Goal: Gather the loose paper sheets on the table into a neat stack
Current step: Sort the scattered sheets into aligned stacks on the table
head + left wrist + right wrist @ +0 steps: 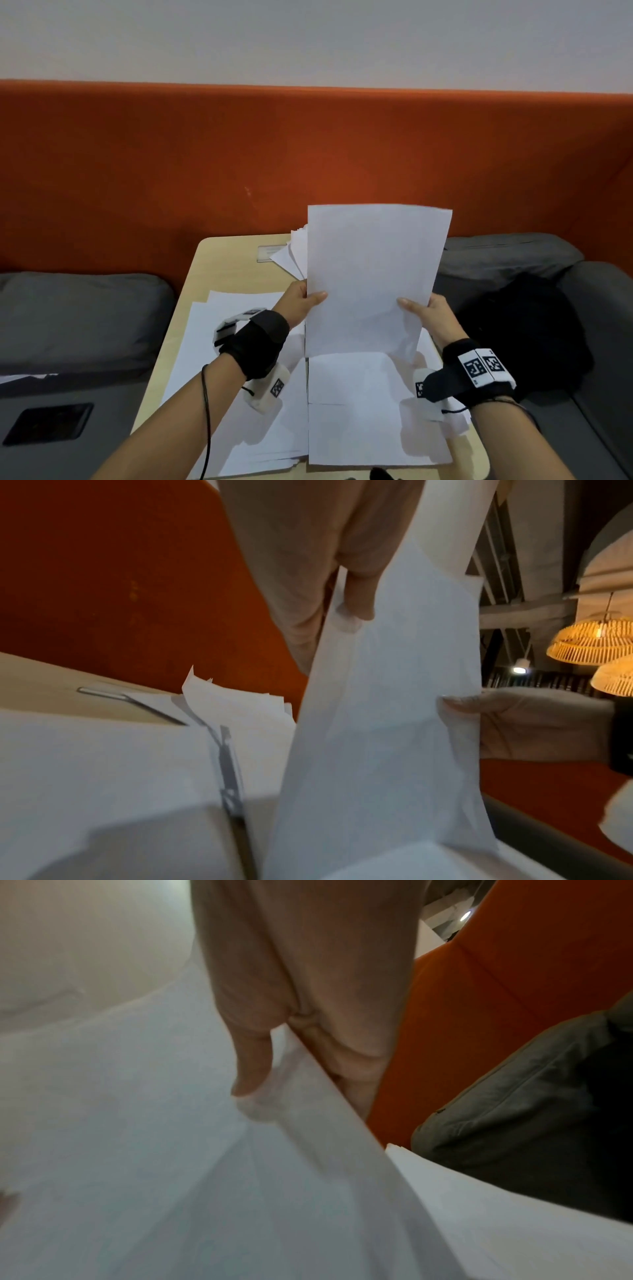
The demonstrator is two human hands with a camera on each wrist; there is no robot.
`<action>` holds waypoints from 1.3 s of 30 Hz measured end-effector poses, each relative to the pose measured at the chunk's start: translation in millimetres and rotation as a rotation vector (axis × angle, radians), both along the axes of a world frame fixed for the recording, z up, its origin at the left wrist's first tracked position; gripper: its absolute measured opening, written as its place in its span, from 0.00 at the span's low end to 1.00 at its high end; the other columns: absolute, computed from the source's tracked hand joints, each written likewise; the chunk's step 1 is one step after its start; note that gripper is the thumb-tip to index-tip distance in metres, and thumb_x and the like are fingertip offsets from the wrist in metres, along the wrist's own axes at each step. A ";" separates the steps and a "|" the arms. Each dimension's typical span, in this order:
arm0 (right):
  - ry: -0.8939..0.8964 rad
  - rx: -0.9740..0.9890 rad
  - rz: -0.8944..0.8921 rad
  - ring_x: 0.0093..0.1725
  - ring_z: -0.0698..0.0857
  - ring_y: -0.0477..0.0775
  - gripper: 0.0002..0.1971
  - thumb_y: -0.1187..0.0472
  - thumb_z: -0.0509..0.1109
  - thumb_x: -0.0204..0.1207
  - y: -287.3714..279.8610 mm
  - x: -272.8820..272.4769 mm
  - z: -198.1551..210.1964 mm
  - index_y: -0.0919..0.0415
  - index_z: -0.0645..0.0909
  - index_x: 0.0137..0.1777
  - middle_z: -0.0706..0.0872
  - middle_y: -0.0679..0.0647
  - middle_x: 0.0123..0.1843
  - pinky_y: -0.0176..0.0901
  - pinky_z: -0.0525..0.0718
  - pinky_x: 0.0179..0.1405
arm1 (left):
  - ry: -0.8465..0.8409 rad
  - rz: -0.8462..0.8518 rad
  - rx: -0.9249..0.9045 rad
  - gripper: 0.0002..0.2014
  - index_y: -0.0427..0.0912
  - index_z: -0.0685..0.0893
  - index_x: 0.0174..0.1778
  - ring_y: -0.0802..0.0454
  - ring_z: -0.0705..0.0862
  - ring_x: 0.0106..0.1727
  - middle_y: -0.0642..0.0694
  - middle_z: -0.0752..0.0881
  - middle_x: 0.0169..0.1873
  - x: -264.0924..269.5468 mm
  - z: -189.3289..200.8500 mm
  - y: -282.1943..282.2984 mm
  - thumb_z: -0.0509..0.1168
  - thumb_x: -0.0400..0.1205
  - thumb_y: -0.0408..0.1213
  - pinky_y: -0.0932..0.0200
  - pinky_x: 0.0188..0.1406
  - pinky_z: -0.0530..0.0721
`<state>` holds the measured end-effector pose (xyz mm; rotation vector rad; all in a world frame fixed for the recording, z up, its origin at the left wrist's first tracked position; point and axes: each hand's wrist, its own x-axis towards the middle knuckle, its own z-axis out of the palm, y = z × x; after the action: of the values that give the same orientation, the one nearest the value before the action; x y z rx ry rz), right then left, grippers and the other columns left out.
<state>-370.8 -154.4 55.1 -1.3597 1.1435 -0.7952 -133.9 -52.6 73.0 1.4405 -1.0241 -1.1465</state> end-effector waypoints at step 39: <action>0.606 0.171 -0.269 0.55 0.79 0.64 0.16 0.75 0.57 0.76 8.4 -30.3 -67.5 0.70 0.79 0.61 0.83 0.67 0.59 0.42 0.71 0.49 | -0.390 0.017 0.482 0.20 0.23 0.65 0.72 0.34 0.70 0.73 0.27 0.69 0.73 -13.1 -75.6 -6.2 0.52 0.86 0.32 0.51 0.70 0.68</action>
<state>-401.1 -146.0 -12.4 -1.3560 1.8536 -0.4574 -147.0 -58.8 -2.7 2.1132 -1.0336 -1.1755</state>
